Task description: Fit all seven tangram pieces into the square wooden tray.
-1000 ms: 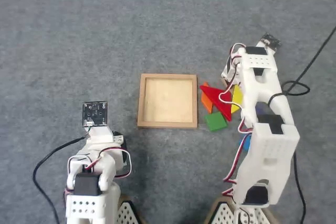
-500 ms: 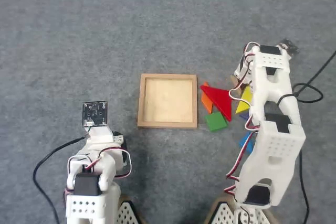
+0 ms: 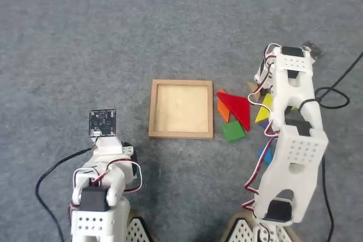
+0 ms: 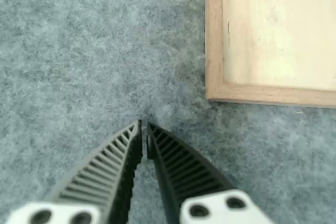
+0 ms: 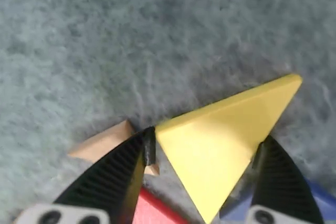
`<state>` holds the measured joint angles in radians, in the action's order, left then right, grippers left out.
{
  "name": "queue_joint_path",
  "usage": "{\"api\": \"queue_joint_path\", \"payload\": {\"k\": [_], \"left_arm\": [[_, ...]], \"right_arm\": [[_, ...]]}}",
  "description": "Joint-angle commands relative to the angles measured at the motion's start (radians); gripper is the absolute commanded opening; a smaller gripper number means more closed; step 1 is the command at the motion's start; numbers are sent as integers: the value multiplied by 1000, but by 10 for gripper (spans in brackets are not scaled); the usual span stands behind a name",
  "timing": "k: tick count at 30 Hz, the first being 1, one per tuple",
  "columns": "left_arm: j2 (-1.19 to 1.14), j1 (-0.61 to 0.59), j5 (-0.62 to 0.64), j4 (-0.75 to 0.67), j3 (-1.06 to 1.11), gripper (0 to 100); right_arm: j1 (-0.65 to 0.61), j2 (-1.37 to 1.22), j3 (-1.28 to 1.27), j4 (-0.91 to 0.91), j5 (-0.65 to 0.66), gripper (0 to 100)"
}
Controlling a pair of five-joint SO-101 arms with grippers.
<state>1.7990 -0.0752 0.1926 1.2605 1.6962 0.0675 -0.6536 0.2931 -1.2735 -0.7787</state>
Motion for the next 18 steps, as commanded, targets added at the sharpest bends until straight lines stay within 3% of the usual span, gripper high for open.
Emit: {"api": "queue_joint_path", "payload": {"k": [1, 13, 18], "left_arm": [[20, -5, -9, 2, -13, 14], [20, -5, -9, 2, -13, 14], [20, -5, -9, 2, -13, 14]], "right_arm": [[13, -5, 72, 28, -14, 285], [18, -8, 75, 19, -11, 274], [16, -4, 83, -7, 78, 206]]}}
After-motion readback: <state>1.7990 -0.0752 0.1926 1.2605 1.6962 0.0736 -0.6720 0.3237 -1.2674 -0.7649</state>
